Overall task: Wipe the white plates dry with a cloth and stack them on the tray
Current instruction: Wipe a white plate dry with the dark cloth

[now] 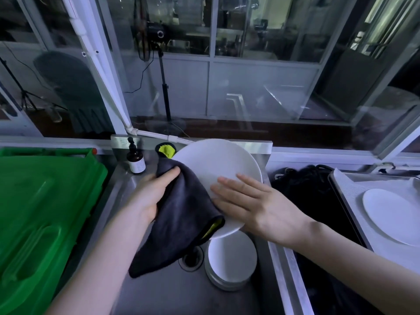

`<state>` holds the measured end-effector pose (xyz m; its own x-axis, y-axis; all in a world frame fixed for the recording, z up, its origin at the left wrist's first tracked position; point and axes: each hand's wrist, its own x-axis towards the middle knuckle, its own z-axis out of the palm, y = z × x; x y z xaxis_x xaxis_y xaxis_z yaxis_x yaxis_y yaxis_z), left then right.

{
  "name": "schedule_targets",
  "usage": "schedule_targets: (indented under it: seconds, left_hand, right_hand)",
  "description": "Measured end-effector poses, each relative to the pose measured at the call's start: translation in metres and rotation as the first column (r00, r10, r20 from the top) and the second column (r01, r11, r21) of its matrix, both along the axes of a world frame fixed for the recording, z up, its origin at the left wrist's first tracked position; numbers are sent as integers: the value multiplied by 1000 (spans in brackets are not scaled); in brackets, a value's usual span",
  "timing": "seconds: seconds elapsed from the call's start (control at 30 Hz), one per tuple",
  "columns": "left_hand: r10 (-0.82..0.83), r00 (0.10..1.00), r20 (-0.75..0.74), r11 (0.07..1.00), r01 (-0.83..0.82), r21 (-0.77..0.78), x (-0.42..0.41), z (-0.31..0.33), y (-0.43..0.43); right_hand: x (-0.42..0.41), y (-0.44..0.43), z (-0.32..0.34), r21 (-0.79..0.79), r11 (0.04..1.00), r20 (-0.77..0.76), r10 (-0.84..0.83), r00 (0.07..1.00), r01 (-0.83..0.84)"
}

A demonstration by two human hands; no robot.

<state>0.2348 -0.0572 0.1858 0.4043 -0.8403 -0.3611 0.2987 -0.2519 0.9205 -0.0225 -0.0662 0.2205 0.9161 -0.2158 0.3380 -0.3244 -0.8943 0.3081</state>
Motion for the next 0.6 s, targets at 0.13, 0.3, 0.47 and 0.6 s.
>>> schedule_targets:
  seconds: [0.13,0.3,0.47,0.6]
  left_hand:
    - [-53,996,-77,997,57,53,3,7,-1]
    - [82,913,-400,996,-67,51,25,0,-1]
    - [397,882,-254,905,-422,-52,17,-5,4]
    - [437,896,78,858,-389,-337,-33,3,10]
  right_hand:
    - [6,-3,0,-18,997,111,74,991,-73]
    - [11,12,-3,513,854,272,-258,927,87]
    - [6,11,-13,955,215,296,-751,590,-206]
    - [24,21,-18,915,121,305,-832,463,-384]
